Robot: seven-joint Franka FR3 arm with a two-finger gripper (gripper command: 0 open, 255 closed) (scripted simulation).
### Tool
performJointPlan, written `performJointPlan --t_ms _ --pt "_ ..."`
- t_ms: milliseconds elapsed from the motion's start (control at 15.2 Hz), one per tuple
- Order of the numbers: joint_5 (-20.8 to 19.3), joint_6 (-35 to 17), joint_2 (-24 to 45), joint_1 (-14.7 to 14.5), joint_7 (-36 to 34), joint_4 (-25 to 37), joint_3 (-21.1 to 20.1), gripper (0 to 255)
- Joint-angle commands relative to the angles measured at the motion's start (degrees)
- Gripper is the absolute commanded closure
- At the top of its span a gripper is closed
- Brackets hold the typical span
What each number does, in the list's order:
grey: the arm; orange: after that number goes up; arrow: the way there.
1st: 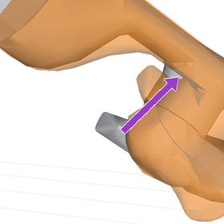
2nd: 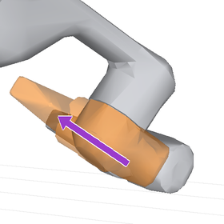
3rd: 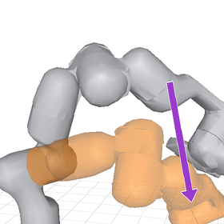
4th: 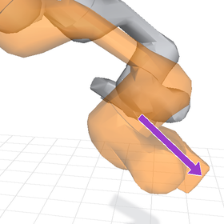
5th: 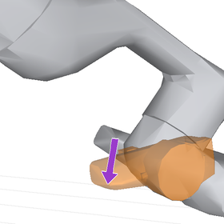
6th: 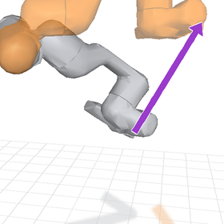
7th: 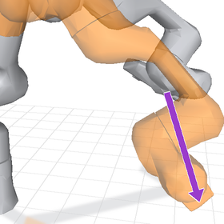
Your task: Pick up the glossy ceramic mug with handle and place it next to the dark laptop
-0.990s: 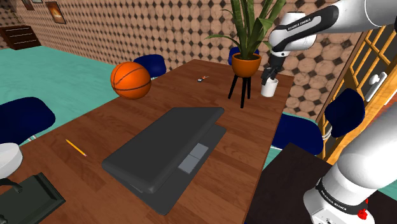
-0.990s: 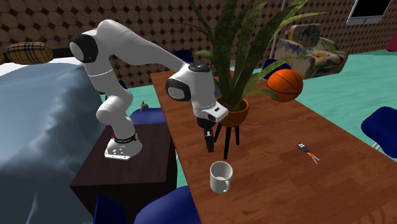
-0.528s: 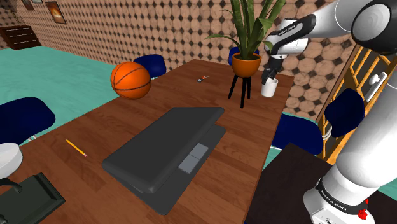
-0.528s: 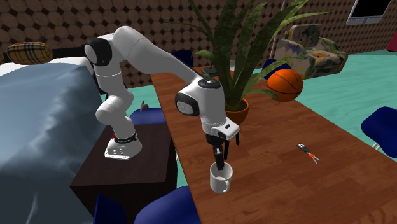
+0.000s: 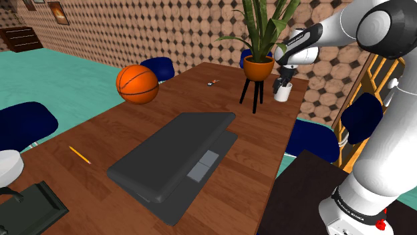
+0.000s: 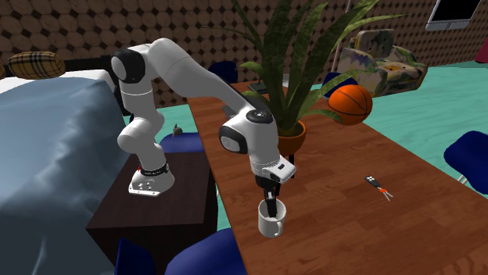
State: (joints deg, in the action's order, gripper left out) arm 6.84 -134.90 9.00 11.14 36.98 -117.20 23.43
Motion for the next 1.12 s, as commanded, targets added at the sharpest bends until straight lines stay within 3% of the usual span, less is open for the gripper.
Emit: performJointPlan --t_ms 0,330,396,1056 --pt "0.13 -0.22 0.19 0.03 0.1 -0.02 -0.02 0" --pt "0.13 -0.22 0.18 0.03 0.1 -0.02 -0.02 0" --pt "0.13 -0.22 0.18 0.03 0.1 -0.02 -0.02 255" --pt "-0.15 0.47 -0.21 -0.02 -0.11 0.31 0.04 255"
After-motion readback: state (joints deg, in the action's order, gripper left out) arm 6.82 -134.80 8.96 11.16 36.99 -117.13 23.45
